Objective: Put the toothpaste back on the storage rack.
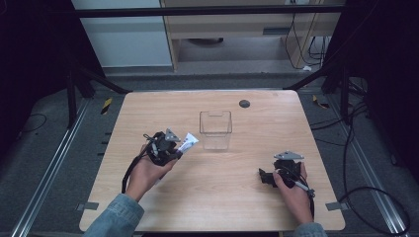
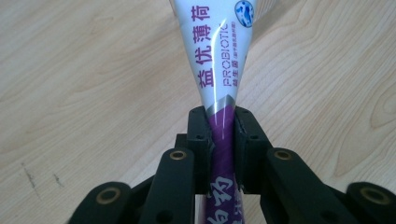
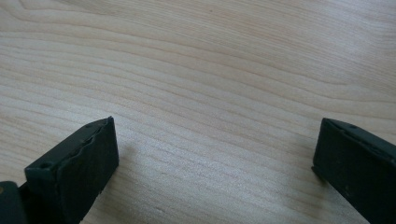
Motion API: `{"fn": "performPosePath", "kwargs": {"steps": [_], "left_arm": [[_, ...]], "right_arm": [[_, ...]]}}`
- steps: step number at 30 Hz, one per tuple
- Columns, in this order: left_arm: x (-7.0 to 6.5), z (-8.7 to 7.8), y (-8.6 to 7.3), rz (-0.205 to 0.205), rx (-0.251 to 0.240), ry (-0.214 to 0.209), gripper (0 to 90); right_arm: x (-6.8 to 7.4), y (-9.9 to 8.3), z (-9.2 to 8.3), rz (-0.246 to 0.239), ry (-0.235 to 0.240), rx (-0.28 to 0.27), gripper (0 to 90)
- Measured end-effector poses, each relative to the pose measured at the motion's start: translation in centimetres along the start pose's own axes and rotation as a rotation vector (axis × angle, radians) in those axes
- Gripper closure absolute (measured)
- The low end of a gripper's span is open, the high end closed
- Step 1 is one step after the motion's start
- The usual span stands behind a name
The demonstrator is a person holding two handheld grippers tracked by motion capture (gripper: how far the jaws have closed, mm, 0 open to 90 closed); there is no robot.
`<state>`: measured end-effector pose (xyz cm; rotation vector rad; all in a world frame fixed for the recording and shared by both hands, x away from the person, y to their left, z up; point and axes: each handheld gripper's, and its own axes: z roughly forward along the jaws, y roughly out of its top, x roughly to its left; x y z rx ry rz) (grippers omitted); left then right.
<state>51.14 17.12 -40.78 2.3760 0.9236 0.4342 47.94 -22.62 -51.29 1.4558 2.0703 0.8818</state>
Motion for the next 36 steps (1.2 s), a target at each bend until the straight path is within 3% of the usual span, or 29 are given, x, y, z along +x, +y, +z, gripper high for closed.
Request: {"fn": "performPosePath", "kwargs": {"steps": [16,36], "left_arm": [[0.5,-2.2,2.7,0.001,-0.108,0.016,78.3],[2.0,-3.9,5.5,0.0,-0.174,0.03,78.4]], "right_arm": [[0.0,0.0,0.0,0.0,0.0,0.0,0.3],[0.0,0.0,0.0,0.0,0.0,0.0,0.3]]}}
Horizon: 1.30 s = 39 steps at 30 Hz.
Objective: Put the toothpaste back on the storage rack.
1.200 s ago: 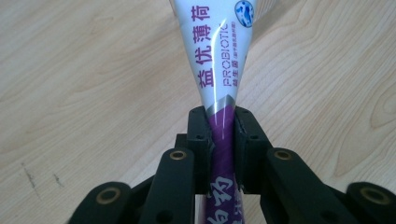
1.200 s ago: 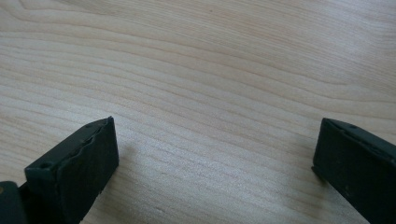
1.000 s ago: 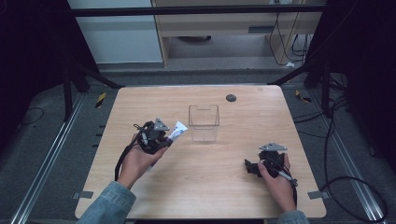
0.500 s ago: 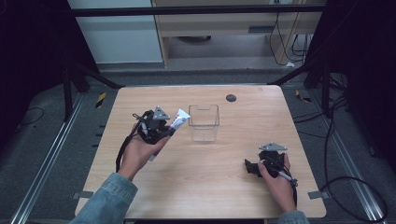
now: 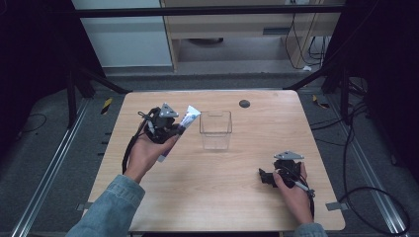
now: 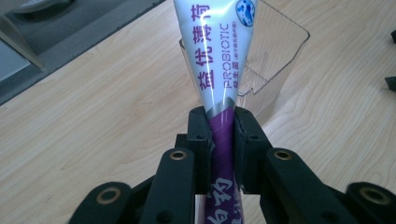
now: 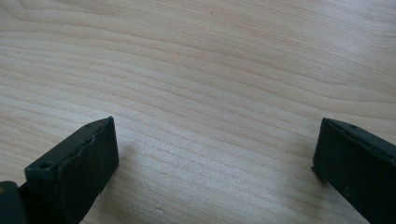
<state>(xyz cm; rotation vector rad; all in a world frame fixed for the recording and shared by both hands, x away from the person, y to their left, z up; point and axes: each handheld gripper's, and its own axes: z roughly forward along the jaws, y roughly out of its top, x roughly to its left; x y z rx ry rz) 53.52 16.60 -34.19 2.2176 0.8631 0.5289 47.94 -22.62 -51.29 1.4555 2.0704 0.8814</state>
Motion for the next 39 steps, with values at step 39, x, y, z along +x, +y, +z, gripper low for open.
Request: {"fn": "performPosePath", "kwargs": {"steps": [39], "left_arm": [[0.1,-0.1,6.9,0.047,-0.132,-0.009,78.5]], "right_arm": [[0.0,0.0,0.0,0.0,0.0,0.001,0.3]]}}
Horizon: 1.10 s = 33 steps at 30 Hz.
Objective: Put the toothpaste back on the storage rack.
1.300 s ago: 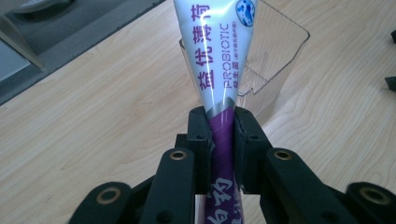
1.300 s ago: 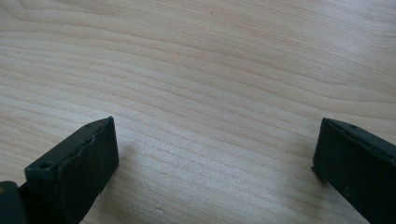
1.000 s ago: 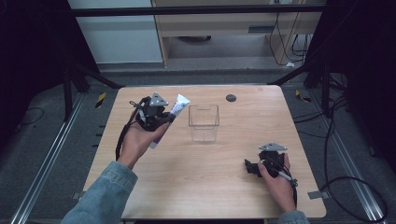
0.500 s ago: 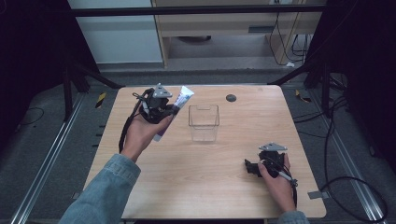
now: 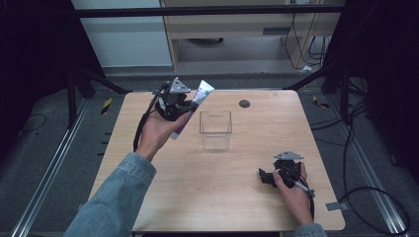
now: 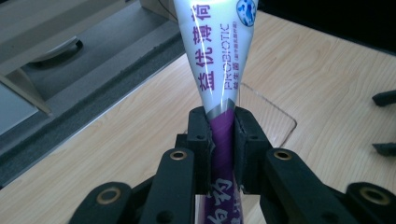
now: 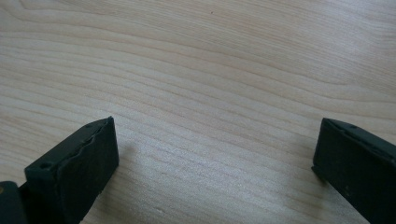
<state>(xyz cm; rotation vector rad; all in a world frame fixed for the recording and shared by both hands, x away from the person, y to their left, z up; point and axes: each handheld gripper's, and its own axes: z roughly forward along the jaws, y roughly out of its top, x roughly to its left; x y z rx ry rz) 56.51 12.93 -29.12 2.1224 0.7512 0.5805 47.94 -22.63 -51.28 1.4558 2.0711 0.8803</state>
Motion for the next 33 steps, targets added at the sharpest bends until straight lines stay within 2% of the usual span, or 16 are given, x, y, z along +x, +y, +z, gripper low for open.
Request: {"fn": "performPosePath", "kwargs": {"steps": [7,10,13,17,22,31,33], "left_arm": [[-0.1,0.5,0.9,0.018,-0.012,-0.002,78.4],[-0.1,1.0,1.3,0.034,-0.012,0.009,78.4],[0.1,1.4,1.5,0.016,-0.024,0.001,78.4],[0.2,1.8,2.1,0.013,-0.038,-0.004,78.4],[-0.3,2.4,3.1,0.013,-0.076,-0.02,78.4],[-1.3,3.4,3.9,0.023,-0.114,-0.036,78.4],[-1.4,3.6,3.9,0.013,-0.125,-0.045,78.4]], "right_arm": [[0.0,0.0,0.0,-0.002,0.0,0.0,0.3],[0.0,0.0,0.0,0.0,0.0,0.0,0.3],[0.0,0.0,0.0,-0.001,0.0,0.0,0.3],[0.0,0.0,0.0,0.002,0.001,0.002,0.3],[0.0,0.0,0.0,0.002,0.001,0.002,0.3],[0.0,0.0,0.0,0.001,0.001,0.001,0.3],[0.0,0.0,0.0,0.001,0.001,0.001,0.3]]}}
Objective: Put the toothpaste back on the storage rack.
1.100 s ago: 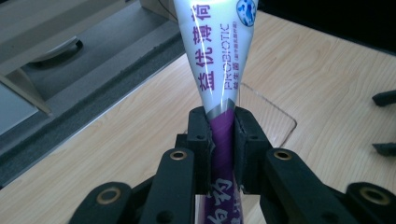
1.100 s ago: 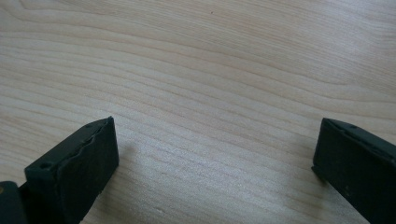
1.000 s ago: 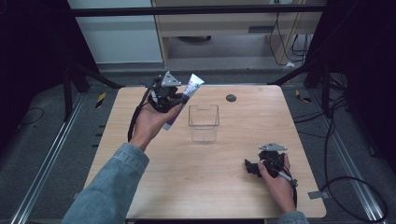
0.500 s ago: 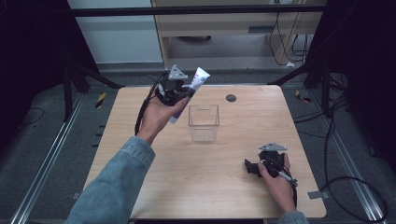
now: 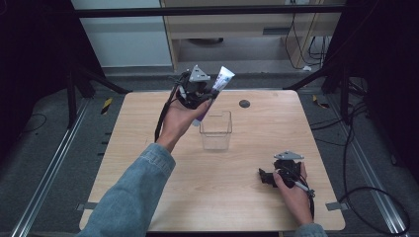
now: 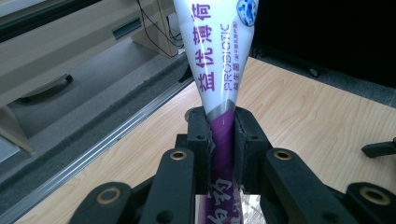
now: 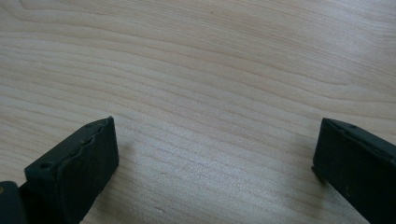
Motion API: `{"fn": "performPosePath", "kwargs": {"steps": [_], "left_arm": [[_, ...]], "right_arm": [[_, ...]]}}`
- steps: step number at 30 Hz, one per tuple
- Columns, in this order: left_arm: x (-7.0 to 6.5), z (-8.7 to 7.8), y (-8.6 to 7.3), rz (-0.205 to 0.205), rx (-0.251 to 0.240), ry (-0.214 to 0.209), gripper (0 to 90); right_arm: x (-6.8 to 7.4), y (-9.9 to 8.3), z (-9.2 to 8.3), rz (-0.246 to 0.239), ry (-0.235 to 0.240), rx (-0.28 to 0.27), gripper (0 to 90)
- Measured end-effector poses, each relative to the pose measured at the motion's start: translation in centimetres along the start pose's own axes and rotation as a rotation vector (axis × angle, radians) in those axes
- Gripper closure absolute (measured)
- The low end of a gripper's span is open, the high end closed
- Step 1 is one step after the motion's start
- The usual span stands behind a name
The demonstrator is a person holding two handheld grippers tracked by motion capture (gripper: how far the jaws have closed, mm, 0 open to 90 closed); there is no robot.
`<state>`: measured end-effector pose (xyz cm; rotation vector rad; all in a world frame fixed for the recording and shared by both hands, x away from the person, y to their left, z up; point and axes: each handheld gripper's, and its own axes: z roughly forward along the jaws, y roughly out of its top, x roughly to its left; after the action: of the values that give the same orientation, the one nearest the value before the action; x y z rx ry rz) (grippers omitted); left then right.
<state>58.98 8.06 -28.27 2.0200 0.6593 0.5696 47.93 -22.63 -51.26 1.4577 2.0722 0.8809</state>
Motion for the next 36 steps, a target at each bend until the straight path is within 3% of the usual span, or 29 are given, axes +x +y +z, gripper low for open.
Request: {"fn": "performPosePath", "kwargs": {"steps": [21,30,36], "left_arm": [[0.3,2.3,-0.1,-0.04,-0.068,-0.03,78.4],[0.0,2.8,-0.2,-0.031,-0.091,-0.026,78.3],[-0.2,3.6,-0.5,-0.019,-0.069,-0.035,78.3]], "right_arm": [[0.0,0.0,0.0,-0.001,0.0,-0.002,0.3],[0.0,0.0,0.0,-0.001,0.0,-0.003,0.3],[0.0,0.0,0.0,-0.003,-0.001,-0.004,0.3]]}}
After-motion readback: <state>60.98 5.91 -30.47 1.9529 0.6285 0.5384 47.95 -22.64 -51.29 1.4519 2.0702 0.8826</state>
